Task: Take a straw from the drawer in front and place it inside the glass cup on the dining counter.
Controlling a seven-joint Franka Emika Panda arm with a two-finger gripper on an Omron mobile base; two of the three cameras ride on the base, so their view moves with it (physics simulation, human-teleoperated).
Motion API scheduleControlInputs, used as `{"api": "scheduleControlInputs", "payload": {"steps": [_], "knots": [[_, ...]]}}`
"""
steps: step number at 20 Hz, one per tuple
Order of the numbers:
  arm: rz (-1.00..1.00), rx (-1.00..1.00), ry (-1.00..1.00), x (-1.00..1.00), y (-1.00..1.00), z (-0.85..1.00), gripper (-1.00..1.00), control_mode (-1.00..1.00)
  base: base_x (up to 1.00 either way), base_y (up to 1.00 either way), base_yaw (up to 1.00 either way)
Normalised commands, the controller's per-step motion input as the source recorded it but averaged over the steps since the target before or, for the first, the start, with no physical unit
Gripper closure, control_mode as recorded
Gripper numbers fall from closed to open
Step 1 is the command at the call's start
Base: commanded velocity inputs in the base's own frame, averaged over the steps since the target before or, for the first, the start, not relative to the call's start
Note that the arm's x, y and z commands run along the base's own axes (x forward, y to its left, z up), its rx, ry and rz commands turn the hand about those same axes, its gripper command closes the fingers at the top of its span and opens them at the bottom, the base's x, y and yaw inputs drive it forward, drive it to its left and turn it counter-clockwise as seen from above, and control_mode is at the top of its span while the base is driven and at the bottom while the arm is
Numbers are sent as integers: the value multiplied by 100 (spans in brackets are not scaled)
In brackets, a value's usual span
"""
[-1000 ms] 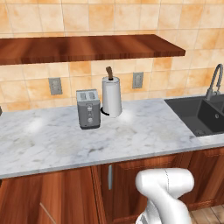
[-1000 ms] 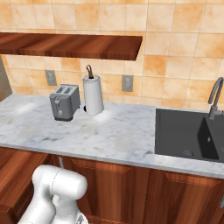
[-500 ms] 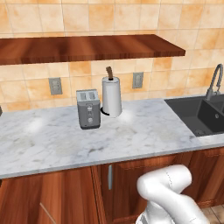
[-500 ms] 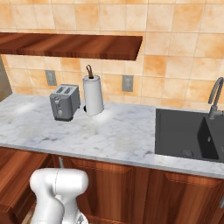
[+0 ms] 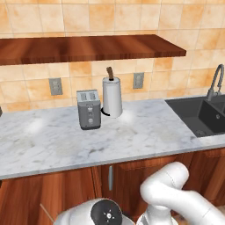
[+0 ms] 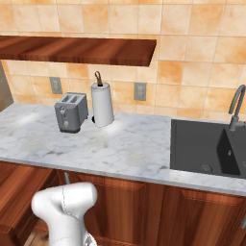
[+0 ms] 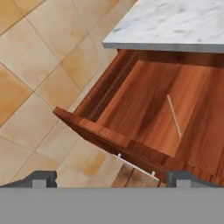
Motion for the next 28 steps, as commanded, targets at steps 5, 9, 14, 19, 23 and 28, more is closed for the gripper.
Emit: {"api": "scheduleControlInputs", "payload": {"steps": [5,9,14,19,23,28], "knots": [[-3,29,60,40,-20,100,-100,-100,0,0,0],[-13,16,61,80,-3,94,-100,-100,0,0,0],[-18,-3,37,76,0,49,-100,-100,0,0,0],[-24,-30,17,60,0,8,-100,-100,0,0,0],[-19,-33,20,36,0,0,-100,-100,0,0,0],[0,-28,7,8,-1,-9,-100,-100,0,0,0]]}}
